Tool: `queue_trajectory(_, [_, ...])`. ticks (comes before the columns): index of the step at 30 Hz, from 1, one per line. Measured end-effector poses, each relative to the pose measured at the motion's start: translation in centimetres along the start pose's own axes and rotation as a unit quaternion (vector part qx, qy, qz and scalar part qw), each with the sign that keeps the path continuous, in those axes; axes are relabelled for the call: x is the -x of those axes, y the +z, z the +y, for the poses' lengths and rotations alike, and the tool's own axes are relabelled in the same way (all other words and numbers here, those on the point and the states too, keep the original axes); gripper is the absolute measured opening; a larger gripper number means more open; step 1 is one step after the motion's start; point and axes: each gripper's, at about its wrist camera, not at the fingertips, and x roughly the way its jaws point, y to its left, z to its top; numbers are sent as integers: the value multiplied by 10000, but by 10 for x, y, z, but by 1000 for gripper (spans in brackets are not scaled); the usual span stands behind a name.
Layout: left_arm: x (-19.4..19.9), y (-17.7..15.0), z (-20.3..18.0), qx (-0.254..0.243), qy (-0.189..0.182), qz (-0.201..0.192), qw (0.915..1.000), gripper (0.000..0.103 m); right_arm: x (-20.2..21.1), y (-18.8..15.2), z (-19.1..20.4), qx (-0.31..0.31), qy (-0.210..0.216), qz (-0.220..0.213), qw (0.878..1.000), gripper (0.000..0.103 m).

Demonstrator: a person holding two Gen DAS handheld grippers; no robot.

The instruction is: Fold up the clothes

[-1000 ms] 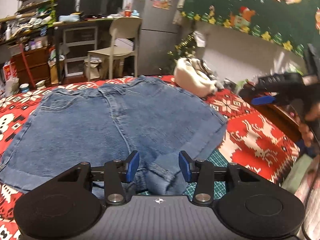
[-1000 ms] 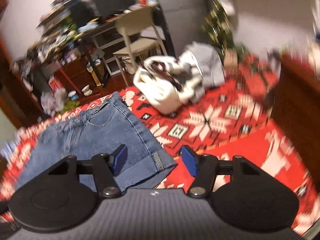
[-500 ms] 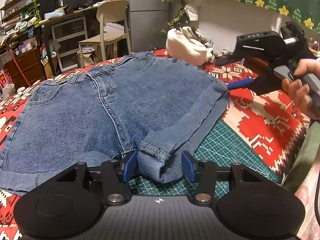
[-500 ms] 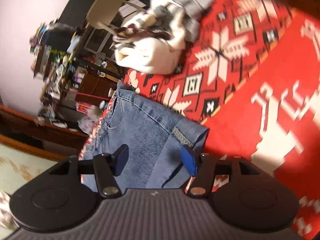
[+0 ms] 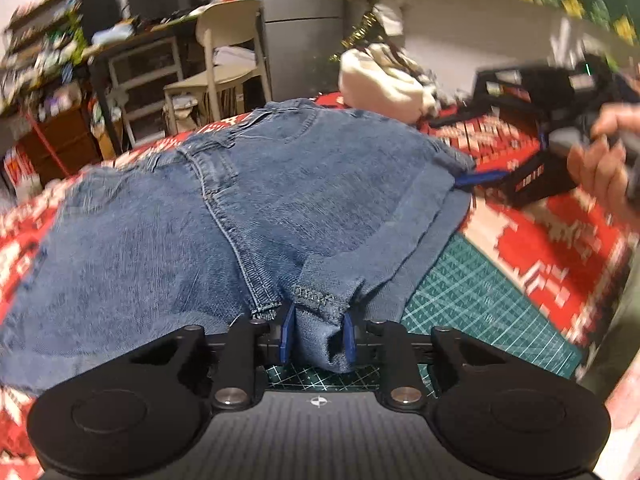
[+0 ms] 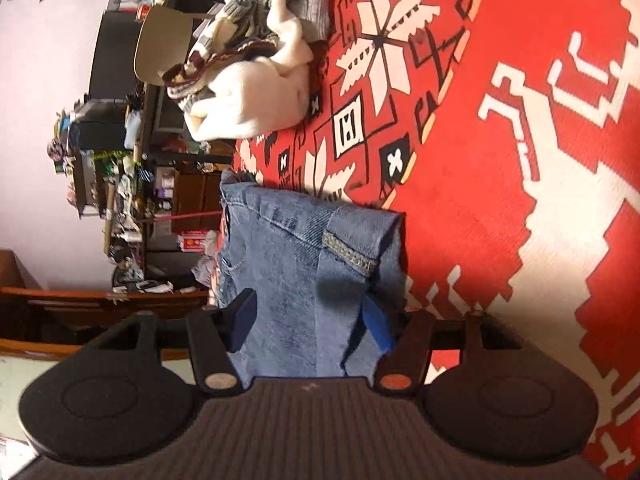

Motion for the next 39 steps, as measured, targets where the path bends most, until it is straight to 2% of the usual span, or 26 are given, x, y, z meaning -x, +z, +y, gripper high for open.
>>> queue_trajectory(6, [4,2,11,423,-134,-40,9990,18,-12,-9,-2,-297,245,409,9984,66])
queue_trajectory(10, [7,3,15,563,-293,-8,9980,18,-16,-7,11,65,48,159,9998,66])
queue_trajectory(13, [5,2,14,524,-300,44,9982,18,-12,3,9,-58,52,-211,9997,66])
queue_trajectory(17, [2,2,13,473,-310,114,9983,18,-17,8,15,23,4,-414,9991,61])
queue_trajectory(18, [2,1,13,460,-313,131,9984,19,-17,7,17,141,-37,-453,9989,58])
queue_trajectory(20, [0,0,11,389,-294,155,9987,20,-19,6,24,380,-134,-548,9977,45])
queue_trajectory(22, [-1,0,6,221,-227,150,9994,20,-20,7,29,502,-253,-617,9965,16])
queue_trajectory(24, [-2,-1,1,67,-180,155,9997,14,-20,10,29,516,-353,-653,9959,8])
queue_trajectory(28, [3,-2,-1,-104,-251,207,9994,8,-11,10,33,607,-371,-803,9942,3])
queue_trajectory(33, [23,-2,-6,-408,-296,59,9987,6,22,6,30,713,-264,-1049,9916,2])
queue_trajectory(39, [11,-8,-17,-893,-271,348,9950,6,28,7,19,726,-754,-1039,9891,2])
